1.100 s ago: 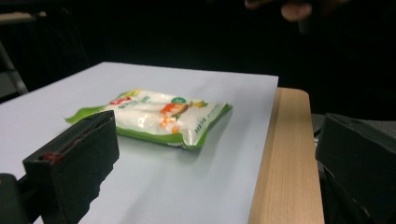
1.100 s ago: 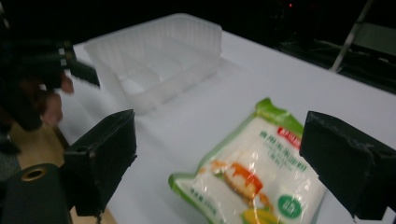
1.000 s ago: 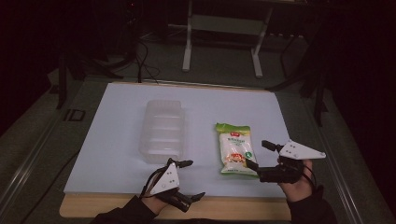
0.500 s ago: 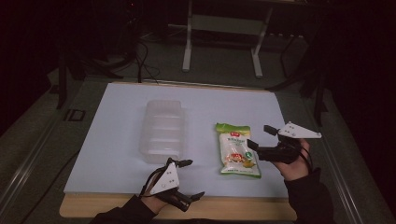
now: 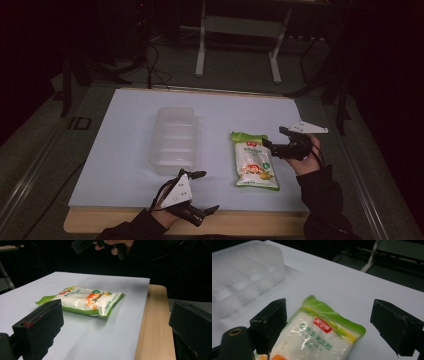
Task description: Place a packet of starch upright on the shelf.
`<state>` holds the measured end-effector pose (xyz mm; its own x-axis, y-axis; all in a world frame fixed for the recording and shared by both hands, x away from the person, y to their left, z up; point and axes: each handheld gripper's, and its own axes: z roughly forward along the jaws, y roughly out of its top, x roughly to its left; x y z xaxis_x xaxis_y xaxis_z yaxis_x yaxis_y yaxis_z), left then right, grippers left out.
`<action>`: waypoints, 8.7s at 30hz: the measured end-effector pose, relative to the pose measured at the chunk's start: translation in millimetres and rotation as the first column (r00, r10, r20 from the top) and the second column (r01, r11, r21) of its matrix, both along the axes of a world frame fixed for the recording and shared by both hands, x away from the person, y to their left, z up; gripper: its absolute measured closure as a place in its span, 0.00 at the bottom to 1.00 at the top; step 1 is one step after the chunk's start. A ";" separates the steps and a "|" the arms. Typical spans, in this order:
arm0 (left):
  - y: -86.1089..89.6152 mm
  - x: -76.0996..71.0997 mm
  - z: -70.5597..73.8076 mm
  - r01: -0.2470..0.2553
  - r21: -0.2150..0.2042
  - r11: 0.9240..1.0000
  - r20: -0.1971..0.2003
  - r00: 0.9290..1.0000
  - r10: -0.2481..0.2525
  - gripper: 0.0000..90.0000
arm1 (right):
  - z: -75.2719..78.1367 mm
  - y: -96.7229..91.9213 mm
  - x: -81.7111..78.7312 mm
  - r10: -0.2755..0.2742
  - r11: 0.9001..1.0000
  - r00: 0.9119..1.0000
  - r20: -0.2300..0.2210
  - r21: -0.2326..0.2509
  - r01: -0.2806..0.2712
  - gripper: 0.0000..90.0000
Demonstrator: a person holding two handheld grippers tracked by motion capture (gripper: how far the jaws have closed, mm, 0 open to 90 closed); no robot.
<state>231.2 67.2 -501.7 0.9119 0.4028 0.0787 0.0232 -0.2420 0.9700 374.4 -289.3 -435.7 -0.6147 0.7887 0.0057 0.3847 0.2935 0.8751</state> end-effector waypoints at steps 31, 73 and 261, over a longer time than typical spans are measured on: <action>-3.1 -3.2 0.0 -0.017 0.003 1.000 0.006 1.000 0.017 0.00 | -72.5 -6.7 69.7 -0.122 0.990 0.975 -0.187 -0.091 0.106 0.28; -7.8 -0.8 -4.4 0.007 0.031 0.999 -0.020 1.000 -0.007 0.00 | -84.7 10.1 80.2 -0.140 0.988 0.912 -0.386 -0.111 0.105 0.60; 70.6 117.7 210.5 -0.129 0.088 0.988 -0.118 0.983 0.139 0.93 | 73.6 -9.0 -78.2 0.219 0.941 0.964 0.151 0.228 -0.249 0.15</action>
<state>348.8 137.9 -291.3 0.8548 0.5190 0.0057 0.1790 -0.3050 0.9354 296.2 -298.2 -362.0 -0.7897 0.6064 0.0925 0.2171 0.1352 0.9667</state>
